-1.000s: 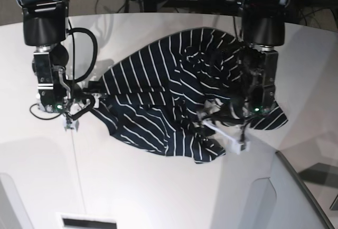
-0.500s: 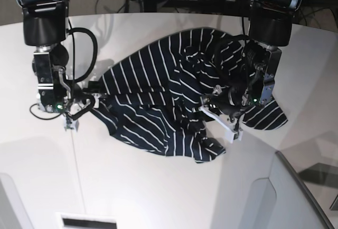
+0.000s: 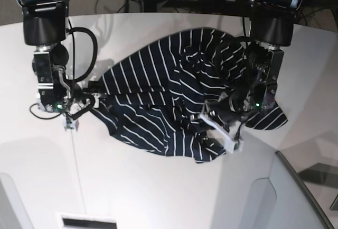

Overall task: Layout the t-shirt on the table in an organized manner, then fold the t-shirt properly
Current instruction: 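Hold the shirt with the right gripper and regrasp fabric with the left gripper, then pull the gripped fabric with the left gripper toward the right gripper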

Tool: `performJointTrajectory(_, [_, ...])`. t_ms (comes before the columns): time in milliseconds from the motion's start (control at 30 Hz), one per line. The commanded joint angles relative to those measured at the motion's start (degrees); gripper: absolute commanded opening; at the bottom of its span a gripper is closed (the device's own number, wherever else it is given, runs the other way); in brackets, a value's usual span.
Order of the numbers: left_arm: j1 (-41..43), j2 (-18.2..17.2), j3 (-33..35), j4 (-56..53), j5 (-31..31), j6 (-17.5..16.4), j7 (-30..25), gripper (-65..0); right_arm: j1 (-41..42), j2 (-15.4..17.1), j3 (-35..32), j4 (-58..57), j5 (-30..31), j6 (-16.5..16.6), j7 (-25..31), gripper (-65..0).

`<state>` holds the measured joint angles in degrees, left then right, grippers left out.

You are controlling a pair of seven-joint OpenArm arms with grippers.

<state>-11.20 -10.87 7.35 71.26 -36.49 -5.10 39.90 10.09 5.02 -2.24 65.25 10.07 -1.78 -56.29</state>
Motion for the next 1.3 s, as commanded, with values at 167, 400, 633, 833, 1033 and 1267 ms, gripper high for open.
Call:
performJointTrajectory(167, [-0.6, -0.5, 0.5, 14.7, -0.8, 3.7, 7.7, -65.0, 0.2, 0.0, 0.0, 0.2, 0.7, -0.1, -0.3, -24.5])
performJointTrajectory(400, [0.7, -0.7, -4.9, 10.5, 0.0, 4.2, 9.3, -65.0, 0.2, 0.1, 0.0, 0.1, 0.7, -0.1, -0.3, -24.5])
performJointTrajectory(633, [-1.1, -0.5, -10.8, 3.9, -0.5, 3.8, 9.1, -36.4, 0.2, 0.0, 0.0, 0.1, 0.7, -0.1, -0.3, -24.5])
performJointTrajectory(833, [-3.4, 0.8, -11.0, 0.7, 0.0, 0.0, 9.0, -19.1, 0.2, 0.0, -3.2, 0.1, 0.7, -0.1, -0.2, -24.5])
performJointTrajectory(1033, [-6.6, 2.8, -10.5, -9.8, 0.0, -1.0, 5.1, -16.8, 0.2, 0.0, -6.9, 0.1, 0.8, -0.1, 0.0, -24.5])
performJointTrajectory(1267, [-6.6, 3.0, 1.0, -11.4, -0.1, -1.1, -0.5, -34.7, 0.2, 0.0, -6.8, 0.1, 0.9, -0.1, 1.8, -24.5])
